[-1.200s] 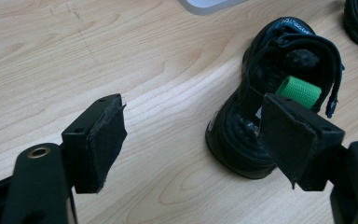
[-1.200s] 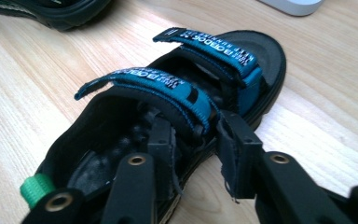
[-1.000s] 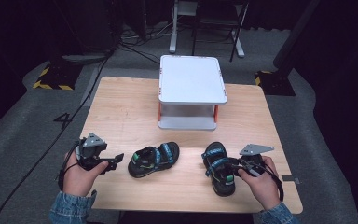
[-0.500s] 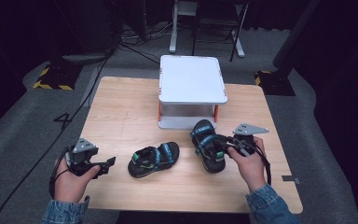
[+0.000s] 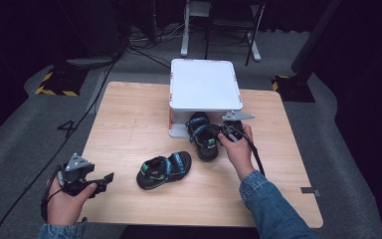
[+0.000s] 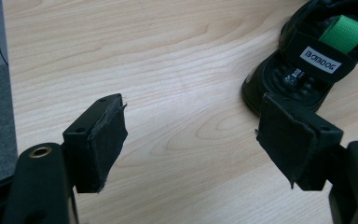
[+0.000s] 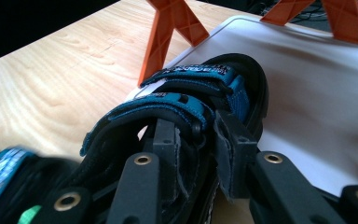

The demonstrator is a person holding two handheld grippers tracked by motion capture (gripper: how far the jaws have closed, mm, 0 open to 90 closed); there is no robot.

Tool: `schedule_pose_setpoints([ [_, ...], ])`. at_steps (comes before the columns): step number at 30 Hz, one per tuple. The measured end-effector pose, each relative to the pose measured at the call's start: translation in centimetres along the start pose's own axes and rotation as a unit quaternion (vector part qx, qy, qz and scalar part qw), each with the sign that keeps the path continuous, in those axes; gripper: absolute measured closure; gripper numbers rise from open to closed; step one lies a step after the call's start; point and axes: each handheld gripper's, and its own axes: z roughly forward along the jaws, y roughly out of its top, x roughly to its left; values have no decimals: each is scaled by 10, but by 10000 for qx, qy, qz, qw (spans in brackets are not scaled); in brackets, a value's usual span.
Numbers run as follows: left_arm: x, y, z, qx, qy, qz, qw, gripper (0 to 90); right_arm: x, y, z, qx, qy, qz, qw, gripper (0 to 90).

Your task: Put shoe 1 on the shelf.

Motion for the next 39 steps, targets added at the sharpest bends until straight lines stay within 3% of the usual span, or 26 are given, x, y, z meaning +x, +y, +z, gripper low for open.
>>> schedule_pose_setpoints([
  [4, 2, -2, -1, 22, 13, -30, 10000, 239, -5, -2, 19, 86, 37, 38, 9999, 710],
  [7, 3, -3, -1, 15, 16, -57, 10000, 239, -10, -3, 20, 23, 59, 127, 9999, 694],
  [9, 3, -2, 1, 25, 10, -44, 10000, 239, -11, -4, 19, 76, 10, 186, 9998, 620],
  [11, 2, -1, 3, 45, -20, -27, 10000, 239, -11, -4, 17, 154, -106, 91, 9998, 502],
  [16, -2, 4, 7, 68, -74, 52, 9999, 238, -4, -2, 2, 269, -331, -288, 9987, 386],
  [19, -5, 8, 12, 75, -131, 61, 9999, 238, -2, 0, -11, 153, -166, -217, 9995, 358],
  [22, -7, 12, 16, 90, -195, 115, 9997, 238, 2, -2, -30, 78, -170, -241, 9995, 348],
  [27, -9, 18, 24, 94, -255, 184, 9995, 238, 12, -22, -65, -27, -236, -90, 9997, 295],
  [31, -11, 23, 29, 112, -331, 225, 9991, 238, 26, -47, -79, 407, -389, -44, 9984, 249],
  [35, -13, 26, 32, 120, -362, 266, 9989, 238, 38, -66, -76, 581, -484, -170, 9970, 242],
  [39, -14, 27, 33, 121, -359, 278, 9989, 237, 51, -79, -55, 835, -523, -321, 9946, 242],
])
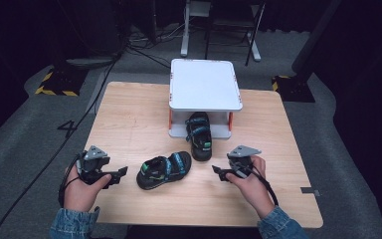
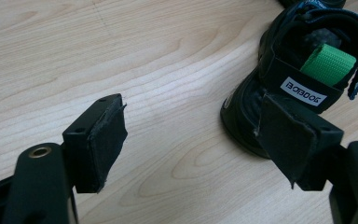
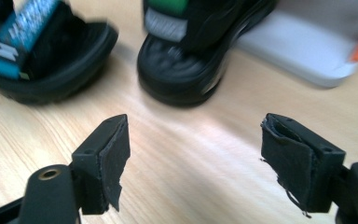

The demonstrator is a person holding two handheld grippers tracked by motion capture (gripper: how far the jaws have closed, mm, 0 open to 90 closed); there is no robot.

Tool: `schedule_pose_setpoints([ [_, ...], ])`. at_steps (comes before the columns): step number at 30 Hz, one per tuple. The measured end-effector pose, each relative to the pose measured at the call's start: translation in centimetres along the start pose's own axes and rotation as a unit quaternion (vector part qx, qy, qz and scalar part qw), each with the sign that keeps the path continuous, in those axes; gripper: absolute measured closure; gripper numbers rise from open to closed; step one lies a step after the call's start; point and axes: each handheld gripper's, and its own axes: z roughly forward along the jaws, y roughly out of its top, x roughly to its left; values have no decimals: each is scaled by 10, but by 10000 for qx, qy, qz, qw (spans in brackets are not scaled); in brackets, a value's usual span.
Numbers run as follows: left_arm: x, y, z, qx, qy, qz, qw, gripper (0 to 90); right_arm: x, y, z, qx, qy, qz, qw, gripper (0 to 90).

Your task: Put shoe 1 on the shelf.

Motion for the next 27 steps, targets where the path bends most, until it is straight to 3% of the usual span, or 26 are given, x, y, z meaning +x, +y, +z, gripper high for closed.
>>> schedule_pose_setpoints([
  [5, 2, -1, 0, 9, -13, -23, 10000, 237, 16, -3, 34, 193, -258, -204, 9993, 251],
  [10, 4, -3, -2, 1, -1, -49, 10000, 237, 22, 2, 52, -70, -354, -122, 9993, 261],
  [15, 5, -5, -4, -15, 13, -115, 9999, 238, 18, 10, 61, -184, -539, -126, 9983, 278],
  [22, 8, -7, -5, -14, 49, -113, 9999, 238, 11, 26, 58, -308, -219, 97, 9992, 280],
  [27, 8, -8, -4, -6, 35, -191, 9998, 238, 4, 44, 60, -515, -264, 5, 9983, 364],
])
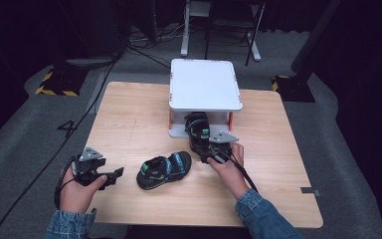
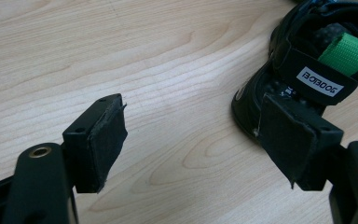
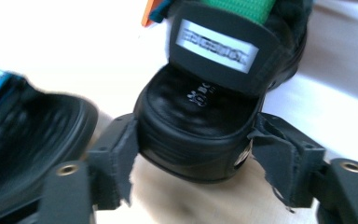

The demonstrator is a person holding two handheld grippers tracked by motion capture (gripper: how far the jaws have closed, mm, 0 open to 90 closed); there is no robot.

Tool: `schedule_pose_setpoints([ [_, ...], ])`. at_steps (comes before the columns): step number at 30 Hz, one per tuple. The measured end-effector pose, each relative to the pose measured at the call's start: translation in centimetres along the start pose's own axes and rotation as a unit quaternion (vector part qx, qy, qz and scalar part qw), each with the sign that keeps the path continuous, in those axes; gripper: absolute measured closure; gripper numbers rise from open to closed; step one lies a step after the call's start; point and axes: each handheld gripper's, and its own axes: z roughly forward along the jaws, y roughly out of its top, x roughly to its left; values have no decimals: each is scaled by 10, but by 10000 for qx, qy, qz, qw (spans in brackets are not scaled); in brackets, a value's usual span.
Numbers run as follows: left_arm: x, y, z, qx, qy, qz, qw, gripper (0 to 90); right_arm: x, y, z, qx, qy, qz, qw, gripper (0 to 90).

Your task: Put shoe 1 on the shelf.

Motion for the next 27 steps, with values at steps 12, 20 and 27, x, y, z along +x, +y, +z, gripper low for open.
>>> schedule_pose_setpoints([
  [12, 7, -2, 2, 21, -7, -34, 10000, 238, -18, 24, 37, -207, -11, 12, 9998, 455],
  [20, 12, -5, 3, 15, -39, -140, 9999, 238, -32, 37, 65, -203, -188, -13, 9996, 470],
  [27, 14, -6, 4, -4, -64, -180, 9998, 238, -35, 42, 79, -362, -371, -59, 9986, 469],
])
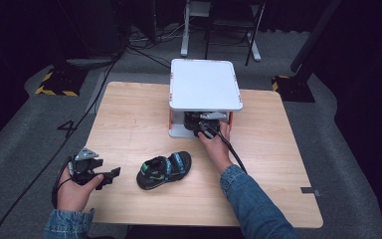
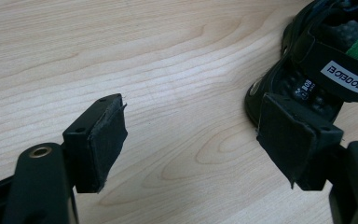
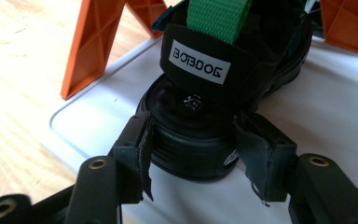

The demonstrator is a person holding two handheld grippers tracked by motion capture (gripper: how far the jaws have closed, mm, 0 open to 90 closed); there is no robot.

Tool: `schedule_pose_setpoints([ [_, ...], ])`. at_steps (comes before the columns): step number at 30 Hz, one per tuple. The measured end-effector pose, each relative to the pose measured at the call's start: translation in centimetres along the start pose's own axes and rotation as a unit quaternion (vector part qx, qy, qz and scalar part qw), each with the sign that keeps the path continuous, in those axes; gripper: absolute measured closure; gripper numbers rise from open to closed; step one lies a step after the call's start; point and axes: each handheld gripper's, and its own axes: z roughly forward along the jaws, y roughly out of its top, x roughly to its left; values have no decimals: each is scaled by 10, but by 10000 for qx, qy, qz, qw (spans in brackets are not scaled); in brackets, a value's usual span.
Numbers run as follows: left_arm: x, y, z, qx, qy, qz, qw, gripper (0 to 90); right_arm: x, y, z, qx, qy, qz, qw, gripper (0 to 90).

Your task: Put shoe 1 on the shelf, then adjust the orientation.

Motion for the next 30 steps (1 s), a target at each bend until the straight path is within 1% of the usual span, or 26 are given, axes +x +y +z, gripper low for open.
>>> schedule_pose_setpoints([
  [2, 0, 0, 0, -14, -14, 5, 10000, 238, 0, 0, 1, -29, -17, 12, 10000, 475],
  [3, 0, 1, -1, -23, -27, -5, 10000, 238, 1, 0, -1, -37, -29, 45, 10000, 502],
  [4, 0, 1, -1, -34, -28, -6, 10000, 239, 2, -1, -4, -41, -59, 19, 10000, 496],
  [5, 0, 2, -1, -47, -34, 3, 10000, 238, 4, -1, -7, -86, -52, 55, 9999, 456],
  [6, 0, 3, -2, -55, -40, 10, 10000, 239, 6, -1, -13, -100, -9, 119, 9999, 439],
  [7, 0, 3, -2, -64, -46, 10, 10000, 238, 6, 1, -17, 77, 165, 166, 9997, 413],
  [8, 0, 4, -2, -70, -57, 18, 10000, 238, 7, 1, -22, 205, 300, 272, 9990, 411],
  [9, 0, 4, -2, -81, -55, 37, 9999, 238, 8, 0, -27, 146, 292, 280, 9991, 422],
  [10, -1, 5, -2, -89, -63, 16, 9999, 238, 9, -1, -34, 29, 241, 234, 9994, 426],
  [11, -2, 6, -2, -90, -76, 53, 9999, 238, 11, -1, -40, 19, 281, 244, 9993, 412],
  [13, -4, 8, -2, -115, -90, 69, 9999, 239, 14, 0, -54, -9, 487, 292, 9984, 404],
  [15, -6, 10, -3, -126, -111, 87, 9998, 238, 17, 2, -69, -31, 583, 250, 9980, 392],
  [17, -7, 12, -2, -129, -113, 158, 9997, 238, 21, 6, -85, -72, 723, 240, 9971, 384],
  [18, -8, 13, -2, -129, -118, 153, 9997, 238, 23, 8, -92, -77, 783, 209, 9967, 380],
  [19, -8, 14, -2, -122, -135, 195, 9996, 238, 26, 10, -100, -67, 815, 192, 9965, 373],
  [20, -10, 14, -1, -134, -133, 168, 9997, 238, 28, 12, -107, -78, 866, 184, 9960, 369],
  [21, -10, 15, -1, -118, -152, 219, 9996, 238, 31, 13, -114, -98, 933, 173, 9954, 368],
  [22, -11, 15, 0, -120, -154, 175, 9997, 238, 34, 15, -120, -111, 999, 152, 9948, 364],
  [24, -11, 16, 0, -105, -158, 208, 9996, 238, 41, 18, -132, -80, 1123, 95, 9936, 355],
  [28, -10, 15, -1, -102, -138, 211, 9996, 238, 56, 20, -145, 27, 1451, 38, 9894, 355],
  [30, -10, 14, -3, -103, -146, 179, 9997, 238, 64, 21, -149, 61, 1591, -7, 9872, 358],
])
